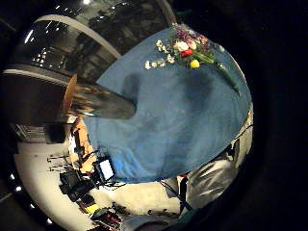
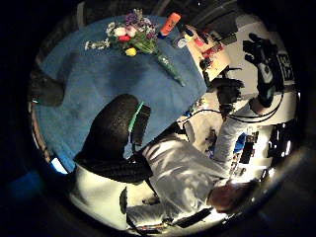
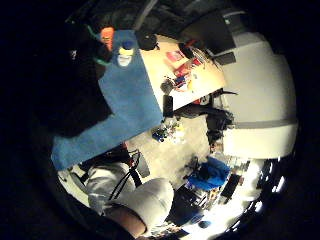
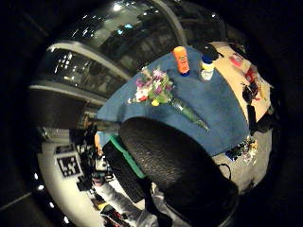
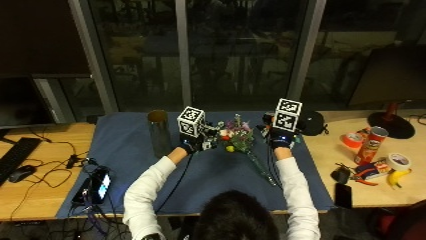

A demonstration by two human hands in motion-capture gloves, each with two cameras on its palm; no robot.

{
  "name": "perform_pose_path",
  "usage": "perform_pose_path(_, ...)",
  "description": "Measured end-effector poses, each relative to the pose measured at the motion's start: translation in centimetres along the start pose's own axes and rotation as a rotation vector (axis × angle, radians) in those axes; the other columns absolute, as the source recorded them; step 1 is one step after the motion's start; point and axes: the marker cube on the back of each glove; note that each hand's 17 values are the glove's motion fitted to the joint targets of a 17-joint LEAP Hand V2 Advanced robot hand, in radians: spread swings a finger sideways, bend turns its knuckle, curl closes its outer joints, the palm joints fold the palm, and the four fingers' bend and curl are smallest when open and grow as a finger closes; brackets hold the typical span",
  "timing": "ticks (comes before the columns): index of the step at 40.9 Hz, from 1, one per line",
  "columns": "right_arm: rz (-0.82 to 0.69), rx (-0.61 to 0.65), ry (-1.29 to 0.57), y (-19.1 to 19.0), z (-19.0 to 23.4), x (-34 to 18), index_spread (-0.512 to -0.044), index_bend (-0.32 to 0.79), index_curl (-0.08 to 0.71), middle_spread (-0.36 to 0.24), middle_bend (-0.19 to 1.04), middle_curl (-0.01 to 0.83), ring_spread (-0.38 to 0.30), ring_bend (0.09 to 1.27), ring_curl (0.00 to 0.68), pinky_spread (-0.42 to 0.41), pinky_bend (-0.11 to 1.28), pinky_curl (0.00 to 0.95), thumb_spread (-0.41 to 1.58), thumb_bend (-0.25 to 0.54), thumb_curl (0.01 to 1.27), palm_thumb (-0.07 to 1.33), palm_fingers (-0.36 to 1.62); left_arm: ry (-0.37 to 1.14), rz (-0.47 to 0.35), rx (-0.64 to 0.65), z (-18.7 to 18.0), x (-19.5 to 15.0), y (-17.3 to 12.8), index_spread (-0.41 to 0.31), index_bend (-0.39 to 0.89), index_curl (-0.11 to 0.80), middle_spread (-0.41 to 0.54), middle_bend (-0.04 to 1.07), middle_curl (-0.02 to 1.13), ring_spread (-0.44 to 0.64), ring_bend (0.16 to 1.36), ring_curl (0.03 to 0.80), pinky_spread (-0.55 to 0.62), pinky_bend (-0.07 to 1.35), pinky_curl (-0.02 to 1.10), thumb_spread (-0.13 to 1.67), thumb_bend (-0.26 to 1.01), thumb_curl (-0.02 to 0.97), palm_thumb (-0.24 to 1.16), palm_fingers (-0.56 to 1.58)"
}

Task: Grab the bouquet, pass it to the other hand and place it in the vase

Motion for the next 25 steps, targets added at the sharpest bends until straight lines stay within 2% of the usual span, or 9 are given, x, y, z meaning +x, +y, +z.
perform_pose_path(4, 0.045, -0.04, -0.027, -2.0, 1.6, 0.1, -0.193, -0.01, 0.047, 0.023, 0.39, 0.361, 0.018, 0.67, 0.333, 0.185, 0.67, 0.345, 1.05, -0.025, 0.2, 0.12, 0.55, 0.005, 0.017, 0.016, 0.9, 0.4, -1.7, 0.002, 0.12, 0.197, 0.102, 0.29, 0.33, 0.2, 0.55, 0.262, 0.36, 0.33, 0.28, 1.04, -0.02, 0.283, 0.35, 0.29)
perform_pose_path(9, 0.074, -0.096, -0.048, -4.2, 5.1, 0.0, -0.165, 0.04, 0.052, 0.015, 0.4, 0.378, -0.007, 0.68, 0.351, 0.154, 0.68, 0.358, 1.05, -0.019, 0.21, 0.13, 0.56, -0.001, 0.025, 0.003, 2.0, 1.0, -3.5, 0.013, 0.12, 0.203, 0.108, 0.29, 0.34, 0.2, 0.55, 0.269, 0.35, 0.33, 0.29, 1.04, -0.02, 0.293, 0.35, 0.28)
perform_pose_path(19, 0.088, -0.289, -0.078, -7.6, 15.4, -0.3, -0.143, 0.04, 0.061, 0.011, 0.38, 0.39, -0.024, 0.7, 0.366, 0.124, 0.69, 0.364, 1.01, -0.016, 0.24, 0.17, 0.55, -0.016, 0.031, -0.008, 3.1, 1.3, -4.8, 0.021, 0.12, 0.21, 0.113, 0.28, 0.36, 0.2, 0.56, 0.279, 0.35, 0.33, 0.3, 1.04, -0.02, 0.308, 0.34, 0.27)
perform_pose_path(21, 0.092, -0.335, -0.094, -7.5, 17.8, -0.4, -0.14, 0.05, 0.062, 0.015, 0.38, 0.392, -0.026, 0.7, 0.367, 0.121, 0.69, 0.366, 0.99, -0.017, 0.25, 0.18, 0.54, -0.019, 0.025, -0.015, 3.1, 1.3, -4.6, 0.021, 0.12, 0.211, 0.113, 0.28, 0.36, 0.2, 0.56, 0.28, 0.35, 0.33, 0.3, 1.04, -0.02, 0.31, 0.34, 0.27)
perform_pose_path(25, 0.048, -0.382, -0.13, -4.9, 19.8, -1.0, -0.133, 0.04, 0.06, 0.017, 0.38, 0.397, -0.028, 0.7, 0.37, 0.116, 0.69, 0.367, 0.97, -0.022, 0.26, 0.2, 0.53, -0.023, 0.023, -0.019, 3.3, 1.0, -4.7, 0.022, 0.12, 0.214, 0.114, 0.28, 0.37, 0.2, 0.56, 0.283, 0.35, 0.33, 0.31, 1.05, -0.02, 0.314, 0.34, 0.27)
